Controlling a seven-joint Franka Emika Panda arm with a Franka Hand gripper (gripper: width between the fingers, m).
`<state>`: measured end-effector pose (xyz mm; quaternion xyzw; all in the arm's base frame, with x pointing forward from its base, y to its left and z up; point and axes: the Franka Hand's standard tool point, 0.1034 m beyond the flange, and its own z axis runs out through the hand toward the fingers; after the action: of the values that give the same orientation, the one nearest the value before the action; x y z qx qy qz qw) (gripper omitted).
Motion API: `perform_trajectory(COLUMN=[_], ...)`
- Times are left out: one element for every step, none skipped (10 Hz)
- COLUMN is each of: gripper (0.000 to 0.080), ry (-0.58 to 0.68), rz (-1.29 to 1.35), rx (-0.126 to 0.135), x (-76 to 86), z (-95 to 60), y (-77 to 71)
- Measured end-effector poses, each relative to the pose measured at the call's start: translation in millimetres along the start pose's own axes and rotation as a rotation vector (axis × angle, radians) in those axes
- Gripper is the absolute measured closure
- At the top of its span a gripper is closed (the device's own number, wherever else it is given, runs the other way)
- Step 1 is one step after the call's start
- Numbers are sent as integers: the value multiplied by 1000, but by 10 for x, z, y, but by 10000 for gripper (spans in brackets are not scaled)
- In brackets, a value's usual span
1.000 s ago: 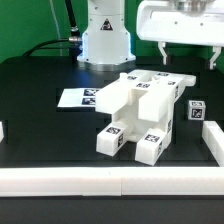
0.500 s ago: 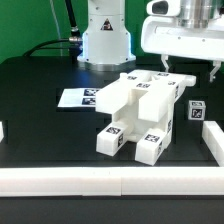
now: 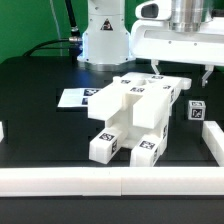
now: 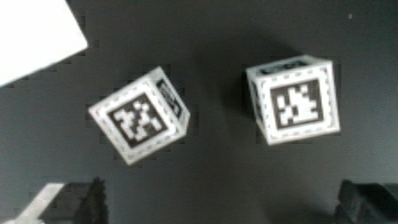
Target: Assemble chair
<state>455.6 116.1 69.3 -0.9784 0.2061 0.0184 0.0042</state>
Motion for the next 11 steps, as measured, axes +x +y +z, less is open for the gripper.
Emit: perform_trajectory(gripper=[151,151,151,151,151,151,151,151,151,151,151], ry=[9,14,15,16,16,16,21,29,29,29,29], rz=[-24,-29,-35,-47,-54,-43,-54,-76,-78,-76,-77], rx=[4,6,6,7,8,8,9,12,11,11,11], x=[126,186,180,178,143,76,9,-65,-53,-44,-50], z=[-16,-18,-20,-22,-21,-4,17,45,44,44,45], y=[8,17,-8,-40,-86,-139,-194,-268,-251,-241,-247])
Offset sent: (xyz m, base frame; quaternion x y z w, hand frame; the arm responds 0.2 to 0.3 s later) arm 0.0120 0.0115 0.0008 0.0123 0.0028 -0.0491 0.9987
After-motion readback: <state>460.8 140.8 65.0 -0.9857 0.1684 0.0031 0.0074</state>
